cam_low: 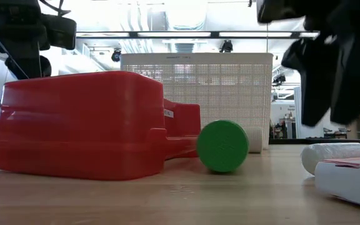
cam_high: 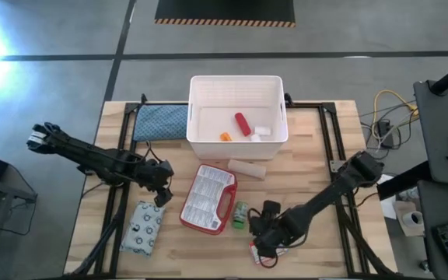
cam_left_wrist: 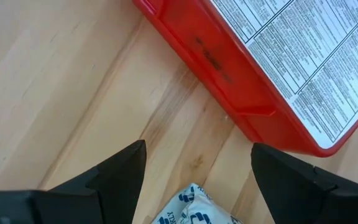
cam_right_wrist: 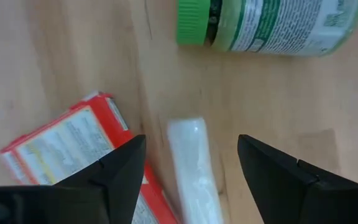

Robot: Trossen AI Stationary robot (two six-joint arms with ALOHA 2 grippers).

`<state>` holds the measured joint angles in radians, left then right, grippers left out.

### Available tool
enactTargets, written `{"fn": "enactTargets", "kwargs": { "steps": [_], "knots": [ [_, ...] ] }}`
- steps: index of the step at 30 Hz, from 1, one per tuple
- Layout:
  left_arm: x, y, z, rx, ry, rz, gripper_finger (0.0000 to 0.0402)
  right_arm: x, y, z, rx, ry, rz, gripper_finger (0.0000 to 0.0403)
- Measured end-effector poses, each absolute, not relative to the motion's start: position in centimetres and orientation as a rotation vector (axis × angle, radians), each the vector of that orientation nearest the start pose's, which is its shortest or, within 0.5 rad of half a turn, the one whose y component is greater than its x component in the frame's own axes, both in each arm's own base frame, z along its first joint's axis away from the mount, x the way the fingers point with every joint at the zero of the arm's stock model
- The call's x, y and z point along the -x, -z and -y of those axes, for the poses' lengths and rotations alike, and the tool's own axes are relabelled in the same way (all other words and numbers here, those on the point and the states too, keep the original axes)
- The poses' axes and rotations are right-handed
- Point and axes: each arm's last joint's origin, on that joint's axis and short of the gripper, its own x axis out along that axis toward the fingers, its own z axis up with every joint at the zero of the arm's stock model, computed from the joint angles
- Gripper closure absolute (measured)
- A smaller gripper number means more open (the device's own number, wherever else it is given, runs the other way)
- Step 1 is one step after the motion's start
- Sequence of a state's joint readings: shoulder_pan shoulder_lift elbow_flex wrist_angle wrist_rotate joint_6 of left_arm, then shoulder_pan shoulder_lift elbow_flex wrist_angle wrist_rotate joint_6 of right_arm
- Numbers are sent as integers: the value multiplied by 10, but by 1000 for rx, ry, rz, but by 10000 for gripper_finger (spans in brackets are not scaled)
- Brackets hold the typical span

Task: Pick & place medical supplies in basket/bin
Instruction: Put the white bandage into the white bin

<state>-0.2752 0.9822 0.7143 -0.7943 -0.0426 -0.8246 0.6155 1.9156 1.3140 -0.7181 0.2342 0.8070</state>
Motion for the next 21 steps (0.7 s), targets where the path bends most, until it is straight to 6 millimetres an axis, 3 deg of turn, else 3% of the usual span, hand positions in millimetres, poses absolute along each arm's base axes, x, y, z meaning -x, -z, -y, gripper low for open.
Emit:
{"fn": "enactTargets", "kwargs": {
  "steps": [6, 11, 17, 21],
  "knots": [
    [-166, -232, 46, 575, -232, -1064, 133, -309, -142, -212, -149, 167, -1301, 166],
    [-165, -231, 46, 572, -236, -1071, 133, -311, -133, -216, -185, 160, -1344, 213],
    [-165, -229, 45, 569, -239, -1078, 133, -302, -147, -207, -195, 263, -1346, 321],
    [-163, -225, 45, 565, -245, -1090, 133, -293, -186, -185, -245, 451, -1257, 375]
  ]
}}
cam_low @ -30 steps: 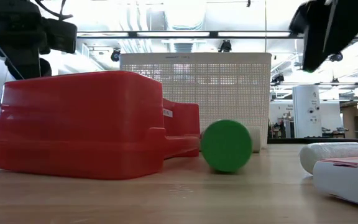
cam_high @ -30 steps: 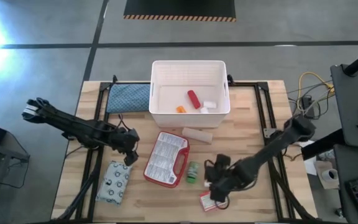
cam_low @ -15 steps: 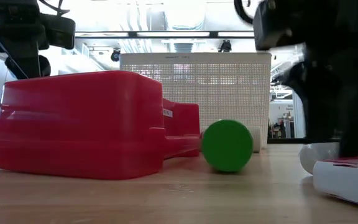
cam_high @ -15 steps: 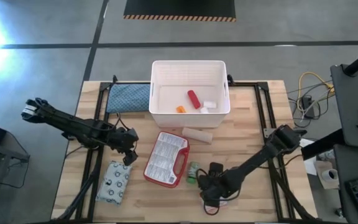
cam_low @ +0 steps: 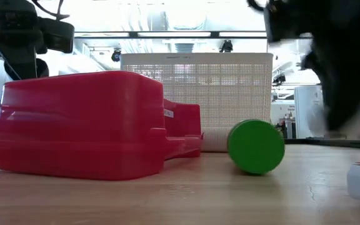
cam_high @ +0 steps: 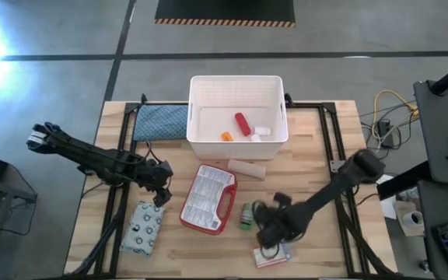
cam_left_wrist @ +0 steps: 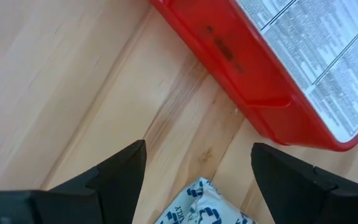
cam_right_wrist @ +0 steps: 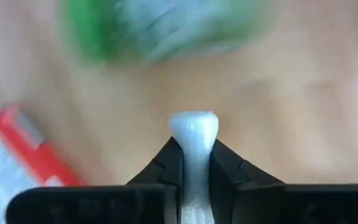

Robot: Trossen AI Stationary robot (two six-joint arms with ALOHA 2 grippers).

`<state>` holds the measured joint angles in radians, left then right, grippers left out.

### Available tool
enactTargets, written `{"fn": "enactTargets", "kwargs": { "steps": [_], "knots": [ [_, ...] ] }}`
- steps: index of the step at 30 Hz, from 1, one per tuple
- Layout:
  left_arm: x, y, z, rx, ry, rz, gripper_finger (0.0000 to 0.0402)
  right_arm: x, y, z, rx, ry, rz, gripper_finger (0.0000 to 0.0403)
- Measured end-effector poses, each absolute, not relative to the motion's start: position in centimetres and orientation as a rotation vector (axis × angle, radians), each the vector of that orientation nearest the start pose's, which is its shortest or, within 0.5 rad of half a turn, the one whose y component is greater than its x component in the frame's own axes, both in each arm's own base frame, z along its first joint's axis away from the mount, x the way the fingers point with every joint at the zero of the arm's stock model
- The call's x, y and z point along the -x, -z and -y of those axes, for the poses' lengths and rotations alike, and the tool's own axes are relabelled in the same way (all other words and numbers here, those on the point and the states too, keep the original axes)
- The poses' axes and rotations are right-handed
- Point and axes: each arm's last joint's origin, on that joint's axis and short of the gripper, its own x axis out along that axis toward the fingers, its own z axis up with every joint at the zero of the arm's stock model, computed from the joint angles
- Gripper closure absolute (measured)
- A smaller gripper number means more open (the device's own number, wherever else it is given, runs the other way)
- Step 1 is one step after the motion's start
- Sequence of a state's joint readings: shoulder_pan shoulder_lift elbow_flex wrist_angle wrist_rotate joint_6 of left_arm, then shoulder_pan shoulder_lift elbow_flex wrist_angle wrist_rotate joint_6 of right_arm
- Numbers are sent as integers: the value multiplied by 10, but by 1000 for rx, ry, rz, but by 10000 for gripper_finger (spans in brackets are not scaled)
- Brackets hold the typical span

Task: Pick & place medical supplies in basket/bin
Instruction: Put the white bandage into the white bin

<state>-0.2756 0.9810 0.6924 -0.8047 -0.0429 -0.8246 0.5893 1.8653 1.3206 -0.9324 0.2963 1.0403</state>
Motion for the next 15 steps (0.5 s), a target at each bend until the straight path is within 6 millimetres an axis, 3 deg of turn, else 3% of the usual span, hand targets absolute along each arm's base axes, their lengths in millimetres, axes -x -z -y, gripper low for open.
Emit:
{"fn": "enactTargets", "kwargs": {
  "steps": [3, 6, 8, 11, 15],
  "knots": [
    [-163, -222, 45, 563, -249, -1097, 133, -285, -246, -162, -289, 623, -998, 370],
    [-162, -220, 44, 559, -251, -1100, 133, -273, -308, -126, -347, 798, -631, 358],
    [-163, -219, 44, 559, -251, -1092, 133, -268, -339, -98, -389, 893, -414, 353],
    [-163, -217, 44, 554, -258, -1089, 133, -267, -374, -55, -375, 991, -223, 346],
    [-164, -219, 45, 558, -251, -1072, 133, -282, -390, 14, -348, 928, -290, 313]
  ]
}}
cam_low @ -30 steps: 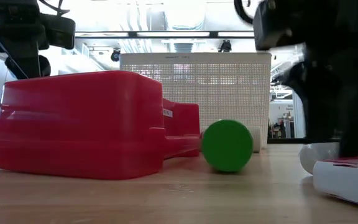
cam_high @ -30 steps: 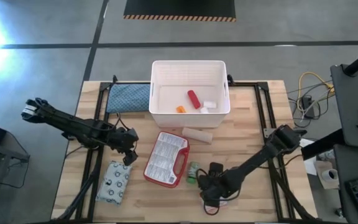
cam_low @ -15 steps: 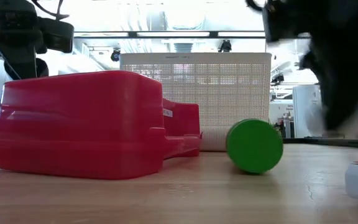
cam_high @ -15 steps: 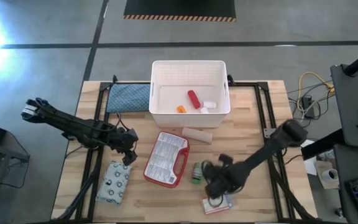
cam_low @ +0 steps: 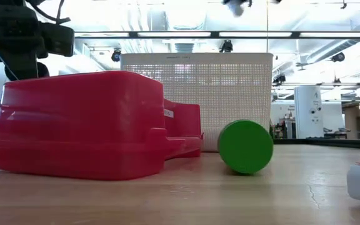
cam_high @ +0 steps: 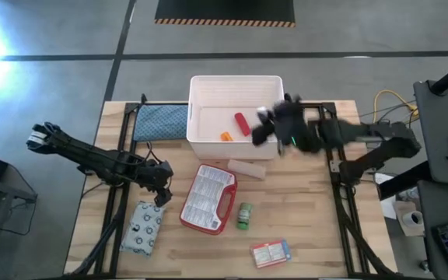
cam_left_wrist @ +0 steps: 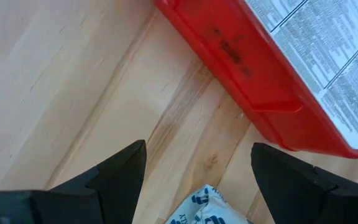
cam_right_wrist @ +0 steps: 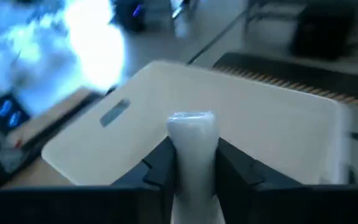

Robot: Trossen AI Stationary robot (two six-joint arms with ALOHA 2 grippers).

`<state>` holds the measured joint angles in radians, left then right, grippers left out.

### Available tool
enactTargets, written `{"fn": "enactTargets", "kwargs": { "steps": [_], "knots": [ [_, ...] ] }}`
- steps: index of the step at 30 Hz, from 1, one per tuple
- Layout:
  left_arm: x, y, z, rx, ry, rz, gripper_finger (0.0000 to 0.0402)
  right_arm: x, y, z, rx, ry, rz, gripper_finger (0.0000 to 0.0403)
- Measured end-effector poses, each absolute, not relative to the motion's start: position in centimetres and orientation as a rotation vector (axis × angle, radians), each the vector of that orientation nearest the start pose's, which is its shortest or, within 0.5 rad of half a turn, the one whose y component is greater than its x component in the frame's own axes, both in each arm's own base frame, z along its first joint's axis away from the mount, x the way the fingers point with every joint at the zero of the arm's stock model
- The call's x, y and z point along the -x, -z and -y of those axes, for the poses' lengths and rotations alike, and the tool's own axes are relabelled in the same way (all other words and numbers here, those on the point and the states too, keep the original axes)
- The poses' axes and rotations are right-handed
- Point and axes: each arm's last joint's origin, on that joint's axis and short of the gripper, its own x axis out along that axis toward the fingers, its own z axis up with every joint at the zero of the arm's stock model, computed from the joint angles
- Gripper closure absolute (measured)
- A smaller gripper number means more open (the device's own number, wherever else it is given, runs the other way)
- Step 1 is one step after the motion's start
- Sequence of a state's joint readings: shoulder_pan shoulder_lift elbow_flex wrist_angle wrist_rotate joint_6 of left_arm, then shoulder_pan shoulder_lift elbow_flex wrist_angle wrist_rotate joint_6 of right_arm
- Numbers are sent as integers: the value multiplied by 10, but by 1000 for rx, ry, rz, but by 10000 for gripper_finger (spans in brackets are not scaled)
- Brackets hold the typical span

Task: Pick & place medical supplies in basket/bin
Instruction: Put the white bandage into the white bin, then put the green pill bottle into the white bin

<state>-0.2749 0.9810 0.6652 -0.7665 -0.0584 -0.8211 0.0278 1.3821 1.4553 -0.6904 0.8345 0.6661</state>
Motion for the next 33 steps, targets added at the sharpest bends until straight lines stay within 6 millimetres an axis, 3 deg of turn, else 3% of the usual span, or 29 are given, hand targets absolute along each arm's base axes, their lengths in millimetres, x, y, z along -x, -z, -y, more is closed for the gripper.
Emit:
{"fn": "enactTargets", "kwargs": {
  "steps": [4, 6, 8, 11, 15, 18, 23, 27, 30, 33],
  "knots": [
    [-165, -219, 45, 562, -247, -1058, 133, -288, -377, 79, -513, 867, -390, 252],
    [-165, -219, 45, 562, -246, -1058, 133, -286, -373, 102, -629, 833, -403, 218],
    [-165, -219, 45, 565, -248, -1058, 133, -283, -371, 116, -679, 775, -428, 188],
    [-165, -219, 45, 573, -253, -1057, 133, -284, -372, 112, -605, 725, -465, 154],
    [-165, -219, 45, 582, -265, -1054, 133, -287, -380, 71, -449, 557, -522, 135],
    [-166, -219, 44, 573, -279, -1043, 133, -288, -375, 26, -392, 446, -622, 135],
    [-166, -220, 44, 565, -275, -1043, 133, -278, -357, -58, -456, 378, -791, 142],
    [-167, -221, 45, 557, -257, -1025, 133, -271, -332, -119, -537, 455, -847, 147],
    [-171, -223, 46, 534, -209, -983, 133, -268, -313, -143, -710, 608, -862, 152],
    [-176, -226, 47, 516, -160, -939, 133, -277, -290, -156, -961, 780, -873, 156]
  ]
}}
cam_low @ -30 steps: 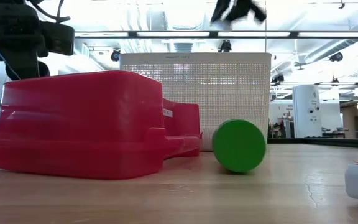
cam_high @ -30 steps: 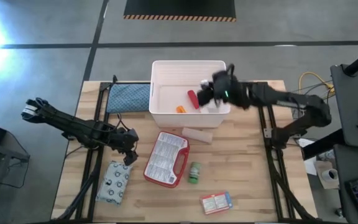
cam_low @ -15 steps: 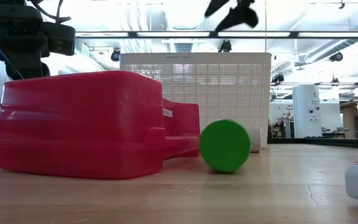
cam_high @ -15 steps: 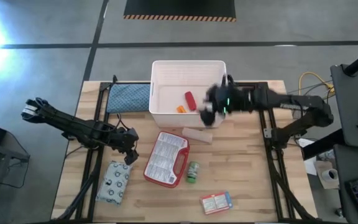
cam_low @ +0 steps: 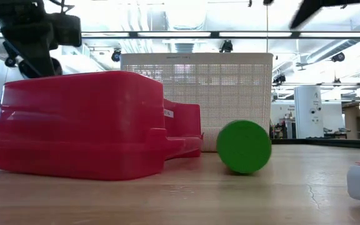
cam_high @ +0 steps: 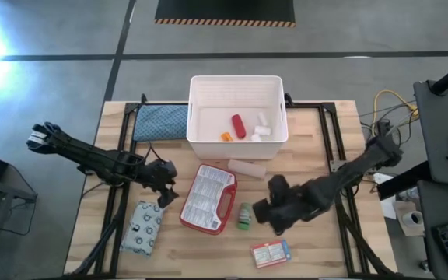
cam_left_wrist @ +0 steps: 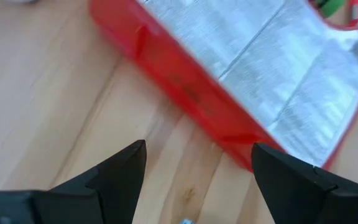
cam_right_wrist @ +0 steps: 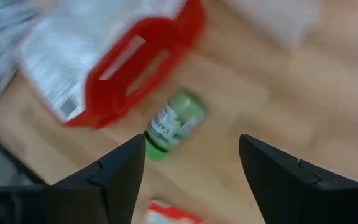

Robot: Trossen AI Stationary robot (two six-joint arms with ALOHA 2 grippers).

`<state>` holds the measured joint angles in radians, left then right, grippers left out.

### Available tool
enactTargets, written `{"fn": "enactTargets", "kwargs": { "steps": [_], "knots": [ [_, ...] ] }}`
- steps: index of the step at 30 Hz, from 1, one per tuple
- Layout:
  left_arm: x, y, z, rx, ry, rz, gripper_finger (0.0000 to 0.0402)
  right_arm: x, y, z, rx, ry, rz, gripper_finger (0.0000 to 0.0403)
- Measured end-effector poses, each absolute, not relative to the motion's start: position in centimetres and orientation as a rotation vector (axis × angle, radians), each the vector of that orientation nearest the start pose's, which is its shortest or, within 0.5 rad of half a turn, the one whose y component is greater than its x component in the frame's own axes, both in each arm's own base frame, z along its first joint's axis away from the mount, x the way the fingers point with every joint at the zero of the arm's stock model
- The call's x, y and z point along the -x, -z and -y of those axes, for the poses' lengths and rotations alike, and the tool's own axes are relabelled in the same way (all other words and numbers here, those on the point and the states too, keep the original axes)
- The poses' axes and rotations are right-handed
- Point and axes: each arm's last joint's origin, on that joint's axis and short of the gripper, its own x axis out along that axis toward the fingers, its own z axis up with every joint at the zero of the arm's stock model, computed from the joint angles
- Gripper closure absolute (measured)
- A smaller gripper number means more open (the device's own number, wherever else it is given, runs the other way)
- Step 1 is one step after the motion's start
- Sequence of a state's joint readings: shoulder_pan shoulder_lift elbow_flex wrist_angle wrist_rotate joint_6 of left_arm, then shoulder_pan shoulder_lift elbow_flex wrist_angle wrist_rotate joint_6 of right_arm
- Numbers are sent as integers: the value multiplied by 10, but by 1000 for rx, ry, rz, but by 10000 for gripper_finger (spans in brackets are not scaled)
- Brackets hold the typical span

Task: Pick & place medical supplies in basket/bin
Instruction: Put the green pill bottle into the white bin

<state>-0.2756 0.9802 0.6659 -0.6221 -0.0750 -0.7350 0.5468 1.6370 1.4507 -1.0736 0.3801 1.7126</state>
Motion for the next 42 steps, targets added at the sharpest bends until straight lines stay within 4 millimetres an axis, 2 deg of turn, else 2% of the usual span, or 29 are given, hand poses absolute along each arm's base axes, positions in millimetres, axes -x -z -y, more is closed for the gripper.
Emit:
{"fn": "enactTargets", "kwargs": {
  "steps": [2, 4, 6, 9, 12, 16, 21, 26, 30, 34, 37, 40, 42],
  "knots": [
    [-177, -227, 48, 516, -139, -929, 133, -286, -274, -163, -1150, 899, -893, 156],
    [-176, -227, 48, 519, -130, -937, 133, -299, -259, -169, -1287, 937, -929, 154],
    [-176, -227, 49, 521, -119, -943, 133, -314, -242, -174, -1348, 929, -977, 149],
    [-176, -227, 51, 518, -112, -945, 133, -339, -220, -178, -1413, 878, -951, 140],
    [-175, -227, 53, 511, -100, -949, 133, -355, -209, -176, -1422, 873, -929, 130],
    [-173, -227, 57, 499, -81, -956, 133, -360, -190, -172, -1372, 1002, -993, 115],
    [-167, -228, 55, 479, -90, -969, 133, -364, -191, -171, -1394, 1059, -981, 94],
    [-161, -228, 53, 474, -101, -958, 133, -372, -178, -153, -1380, 1132, -925, 80],
    [-158, -227, 51, 471, -110, -944, 133, -381, -160, -143, -1348, 1152, -968, 80],
    [-154, -226, 49, 468, -117, -943, 133, -385, -145, -135, -1310, 1153, -1079, 100],
    [-150, -223, 47, 463, -133, -939, 133, -384, -146, -132, -1286, 1127, -1125, 138],
    [-145, -221, 46, 480, -144, -932, 133, -379, -156, -131, -1255, 1123, -1152, 191],
    [-143, -219, 45, 484, -148, -930, 133, -374, -172, -130, -1255, 1102, -1154, 224]
  ]
}}
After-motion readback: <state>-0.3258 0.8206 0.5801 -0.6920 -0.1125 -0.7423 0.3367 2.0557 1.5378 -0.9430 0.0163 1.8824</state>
